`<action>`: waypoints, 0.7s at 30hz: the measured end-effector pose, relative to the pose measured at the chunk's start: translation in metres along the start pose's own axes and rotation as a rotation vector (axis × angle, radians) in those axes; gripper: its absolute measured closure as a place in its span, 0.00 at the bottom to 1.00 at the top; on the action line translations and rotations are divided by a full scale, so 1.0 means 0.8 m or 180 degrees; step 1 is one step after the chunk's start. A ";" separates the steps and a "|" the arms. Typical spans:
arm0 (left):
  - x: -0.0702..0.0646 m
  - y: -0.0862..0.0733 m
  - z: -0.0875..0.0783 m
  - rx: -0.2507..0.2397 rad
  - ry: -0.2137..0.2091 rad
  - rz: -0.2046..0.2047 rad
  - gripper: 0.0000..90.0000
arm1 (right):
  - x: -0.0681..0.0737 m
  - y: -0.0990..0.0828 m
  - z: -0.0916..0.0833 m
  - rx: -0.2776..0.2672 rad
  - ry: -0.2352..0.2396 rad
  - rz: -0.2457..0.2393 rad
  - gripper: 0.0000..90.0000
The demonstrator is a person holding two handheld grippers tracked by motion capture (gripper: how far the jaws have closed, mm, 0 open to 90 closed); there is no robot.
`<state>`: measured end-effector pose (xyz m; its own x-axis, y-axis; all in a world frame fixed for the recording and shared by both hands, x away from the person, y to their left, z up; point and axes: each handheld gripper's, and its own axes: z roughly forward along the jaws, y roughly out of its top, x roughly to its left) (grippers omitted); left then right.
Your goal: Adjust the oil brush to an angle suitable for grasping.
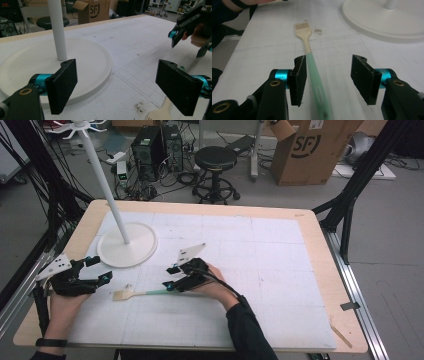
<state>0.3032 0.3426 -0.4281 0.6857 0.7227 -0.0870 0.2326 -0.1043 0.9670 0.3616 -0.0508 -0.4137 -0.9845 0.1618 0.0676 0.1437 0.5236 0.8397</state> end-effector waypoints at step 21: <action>0.002 -0.003 0.006 0.0049 -0.0033 -0.0006 0.19 | 0.003 -0.176 -0.262 -0.0820 -0.1358 0.1059 0.29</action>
<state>0.3073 0.3406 -0.4321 0.6924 0.7157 -0.0915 0.2445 -0.1134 0.9630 0.3182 -0.2996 -0.4183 -0.7558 0.6318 0.1719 0.3559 0.1760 0.9178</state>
